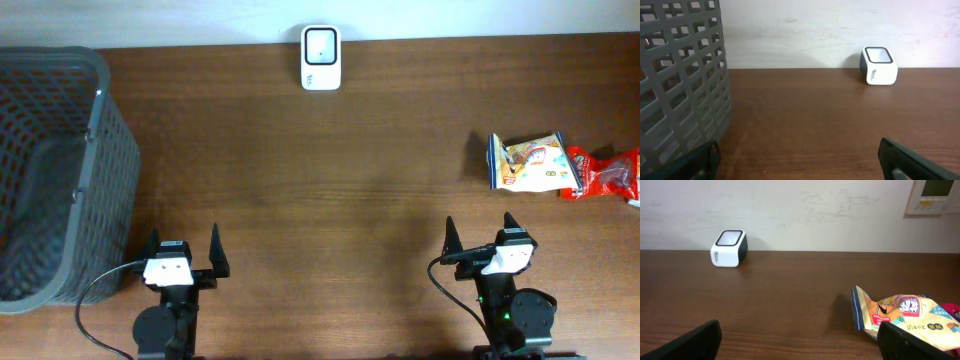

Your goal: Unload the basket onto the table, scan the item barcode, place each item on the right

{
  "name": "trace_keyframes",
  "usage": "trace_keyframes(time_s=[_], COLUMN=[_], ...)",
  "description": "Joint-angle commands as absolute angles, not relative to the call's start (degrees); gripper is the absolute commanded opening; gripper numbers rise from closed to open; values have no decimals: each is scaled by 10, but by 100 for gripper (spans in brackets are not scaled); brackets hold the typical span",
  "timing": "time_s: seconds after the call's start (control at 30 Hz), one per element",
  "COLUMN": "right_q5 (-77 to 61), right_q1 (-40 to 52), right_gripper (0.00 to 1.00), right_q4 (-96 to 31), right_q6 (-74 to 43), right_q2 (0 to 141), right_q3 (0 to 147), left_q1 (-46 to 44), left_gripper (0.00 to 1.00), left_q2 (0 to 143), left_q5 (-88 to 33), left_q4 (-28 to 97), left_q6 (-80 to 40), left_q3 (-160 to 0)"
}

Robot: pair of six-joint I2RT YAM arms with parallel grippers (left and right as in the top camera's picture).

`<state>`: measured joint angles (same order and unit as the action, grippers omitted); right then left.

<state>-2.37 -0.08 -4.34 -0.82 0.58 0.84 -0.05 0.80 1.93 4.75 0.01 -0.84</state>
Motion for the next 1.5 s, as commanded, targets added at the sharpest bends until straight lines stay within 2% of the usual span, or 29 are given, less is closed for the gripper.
trace_keyframes(time_s=[0.0, 1.47], right_q5=[-19, -19], right_q1=[-4, -4], right_gripper=[98, 98], right_q4=[-45, -45], right_q6=[-4, -4], right_q2=[2, 2], right_q3=[3, 3], left_q1=[-2, -2], left_gripper=[99, 99], left_q2=[3, 3], left_q5=[15, 26], left_q4=[51, 48], left_q6=[11, 9], left_q3=[-6, -6])
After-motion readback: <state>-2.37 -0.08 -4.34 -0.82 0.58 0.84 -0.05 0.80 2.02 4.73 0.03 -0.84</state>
